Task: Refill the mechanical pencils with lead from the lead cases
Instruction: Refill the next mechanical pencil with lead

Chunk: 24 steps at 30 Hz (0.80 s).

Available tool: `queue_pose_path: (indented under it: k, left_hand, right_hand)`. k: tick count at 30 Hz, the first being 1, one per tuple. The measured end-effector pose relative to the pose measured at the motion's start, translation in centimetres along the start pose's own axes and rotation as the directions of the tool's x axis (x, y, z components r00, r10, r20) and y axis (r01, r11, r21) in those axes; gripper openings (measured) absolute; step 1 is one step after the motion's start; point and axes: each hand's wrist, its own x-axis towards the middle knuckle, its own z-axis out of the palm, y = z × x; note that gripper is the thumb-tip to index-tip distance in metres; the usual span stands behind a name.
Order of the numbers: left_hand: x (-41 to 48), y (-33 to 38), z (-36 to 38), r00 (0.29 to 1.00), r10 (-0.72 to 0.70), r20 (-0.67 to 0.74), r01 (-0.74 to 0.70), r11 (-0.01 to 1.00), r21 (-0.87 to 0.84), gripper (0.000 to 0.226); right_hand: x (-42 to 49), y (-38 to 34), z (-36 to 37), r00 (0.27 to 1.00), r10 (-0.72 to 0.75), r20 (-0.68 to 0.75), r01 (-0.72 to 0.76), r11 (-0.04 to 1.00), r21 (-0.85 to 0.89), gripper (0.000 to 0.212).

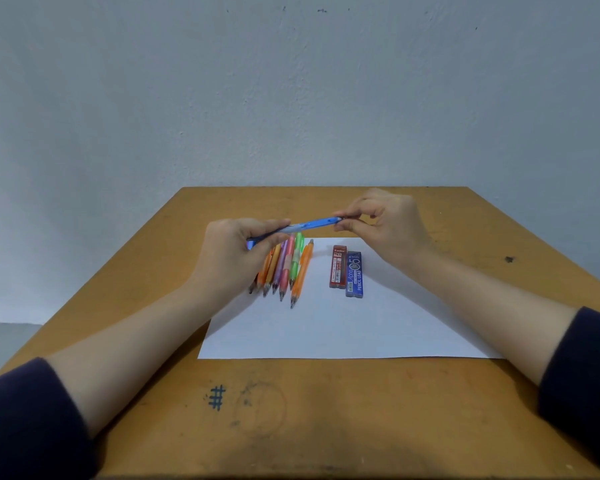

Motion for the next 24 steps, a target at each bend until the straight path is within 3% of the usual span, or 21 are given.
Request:
queue_pose_path:
  k: [6,11,17,24]
  left_hand:
    - [0.3,-0.6,-0.2,0.994,-0.107,-0.017,0.106,0.992,-0.065,0.025]
    - [0.3,-0.8,-0.1,0.991,-0.132,-0.010,0.130,0.989,-0.075,0.026]
    - [0.4,-0.8,-0.1,0.991,-0.134,-0.001,0.134,0.989,-0.070,0.027]
    - [0.3,-0.7,-0.2,0.991,-0.137,0.009,0.137,0.989,-0.060,0.027]
  right_hand:
    - [0.3,1.4,-0.9,0.998,0.065,0.006,-0.065,0.998,0.000,0.012]
    - [0.8,2.1,-1.6,0.989,0.101,0.107,-0.100,0.995,-0.014,0.018]
    - [1.3,1.6,-2.9,0.923,0.266,0.280,-0.254,0.964,-0.078,0.017]
    - [1.8,3.8,-3.1,0.769,0.206,0.606,0.147,0.864,-0.481,0.035]
